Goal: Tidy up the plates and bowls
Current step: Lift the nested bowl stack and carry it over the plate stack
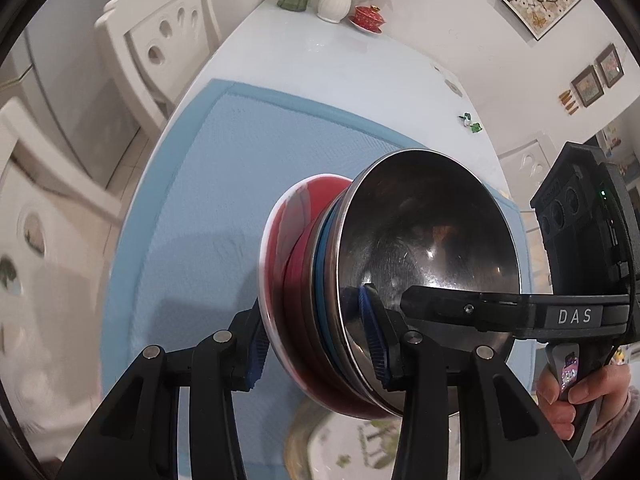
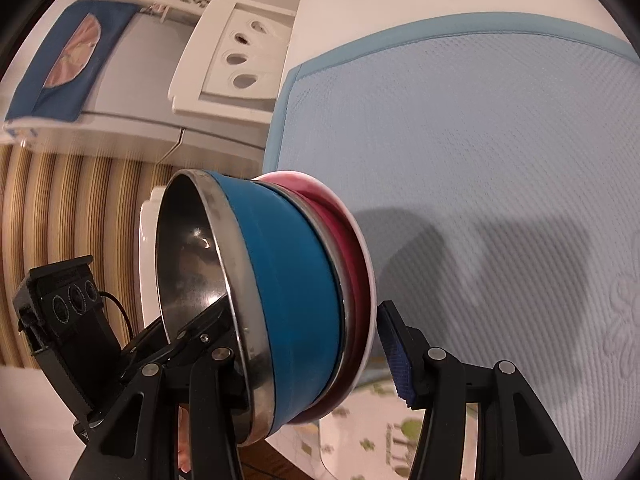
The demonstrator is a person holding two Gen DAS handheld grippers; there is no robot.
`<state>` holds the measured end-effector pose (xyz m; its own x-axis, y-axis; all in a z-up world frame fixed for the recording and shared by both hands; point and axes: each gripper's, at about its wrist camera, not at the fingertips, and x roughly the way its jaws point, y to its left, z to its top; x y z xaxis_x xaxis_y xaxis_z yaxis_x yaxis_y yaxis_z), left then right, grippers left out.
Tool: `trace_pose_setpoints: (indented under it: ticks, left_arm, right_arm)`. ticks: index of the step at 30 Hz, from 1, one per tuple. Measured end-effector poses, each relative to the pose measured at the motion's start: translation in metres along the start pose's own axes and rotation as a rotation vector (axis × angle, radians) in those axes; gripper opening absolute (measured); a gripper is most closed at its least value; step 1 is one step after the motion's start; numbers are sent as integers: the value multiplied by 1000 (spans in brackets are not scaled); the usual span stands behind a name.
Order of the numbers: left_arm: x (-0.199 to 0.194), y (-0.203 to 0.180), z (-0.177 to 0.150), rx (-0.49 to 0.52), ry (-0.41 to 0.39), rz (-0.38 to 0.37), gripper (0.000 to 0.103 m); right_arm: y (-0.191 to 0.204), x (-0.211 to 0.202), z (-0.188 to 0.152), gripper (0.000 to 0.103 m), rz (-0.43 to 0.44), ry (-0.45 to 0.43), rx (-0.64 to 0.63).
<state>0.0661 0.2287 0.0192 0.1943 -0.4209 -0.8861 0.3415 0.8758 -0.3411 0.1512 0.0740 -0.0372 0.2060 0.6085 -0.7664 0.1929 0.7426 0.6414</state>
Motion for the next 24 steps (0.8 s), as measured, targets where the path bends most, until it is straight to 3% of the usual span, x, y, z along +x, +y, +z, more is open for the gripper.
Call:
trace_pose_setpoints:
  ticks: [16,24]
  left_arm:
    - [-21,-36,-122,-118,-19,44,39]
    - [-15,-43,-146,-137,-11,39,39]
  right_arm:
    - [-18,-9,-95,51,-22,82,-76]
    - [-28,-8,-117,51,-38,87,-76]
